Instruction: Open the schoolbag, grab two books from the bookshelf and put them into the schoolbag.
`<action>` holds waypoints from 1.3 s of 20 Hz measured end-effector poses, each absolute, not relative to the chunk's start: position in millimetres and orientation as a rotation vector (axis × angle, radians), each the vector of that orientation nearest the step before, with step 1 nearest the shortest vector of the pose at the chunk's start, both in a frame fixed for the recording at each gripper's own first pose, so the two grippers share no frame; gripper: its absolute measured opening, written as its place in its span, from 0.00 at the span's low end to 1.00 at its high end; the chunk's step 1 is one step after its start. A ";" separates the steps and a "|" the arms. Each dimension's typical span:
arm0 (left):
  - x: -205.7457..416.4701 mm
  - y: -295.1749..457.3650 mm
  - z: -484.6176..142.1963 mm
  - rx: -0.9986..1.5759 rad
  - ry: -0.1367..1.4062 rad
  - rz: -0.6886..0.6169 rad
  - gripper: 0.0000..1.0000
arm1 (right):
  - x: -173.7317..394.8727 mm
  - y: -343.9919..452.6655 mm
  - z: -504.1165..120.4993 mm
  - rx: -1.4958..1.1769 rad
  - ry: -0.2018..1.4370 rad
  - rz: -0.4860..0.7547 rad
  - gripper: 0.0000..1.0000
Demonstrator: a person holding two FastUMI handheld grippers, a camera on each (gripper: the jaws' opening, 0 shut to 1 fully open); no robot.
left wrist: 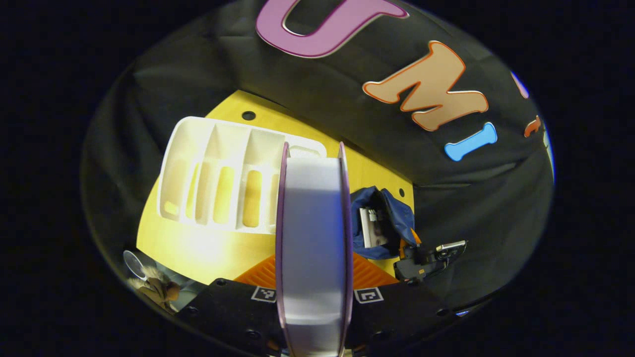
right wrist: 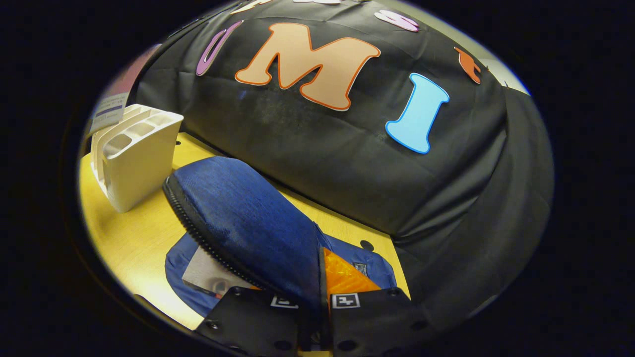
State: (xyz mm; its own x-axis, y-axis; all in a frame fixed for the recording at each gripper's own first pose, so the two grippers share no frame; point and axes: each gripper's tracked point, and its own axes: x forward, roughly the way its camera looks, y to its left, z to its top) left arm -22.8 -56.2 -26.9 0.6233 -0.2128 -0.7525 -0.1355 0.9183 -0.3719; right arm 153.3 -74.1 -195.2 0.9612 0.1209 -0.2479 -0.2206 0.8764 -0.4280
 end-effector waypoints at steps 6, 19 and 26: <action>19.9 -141.2 -71.9 -0.478 0.890 -0.194 0.40 | 152.5 -75.3 -194.7 -0.443 0.225 0.178 0.07; 98.0 -238.2 -173.2 -0.751 0.873 -0.394 0.39 | 148.2 -72.4 -196.1 -0.426 0.250 0.171 0.07; 153.4 -267.2 -198.9 -0.817 0.816 -0.452 0.38 | 151.0 -67.0 -199.5 -0.424 0.260 0.163 0.07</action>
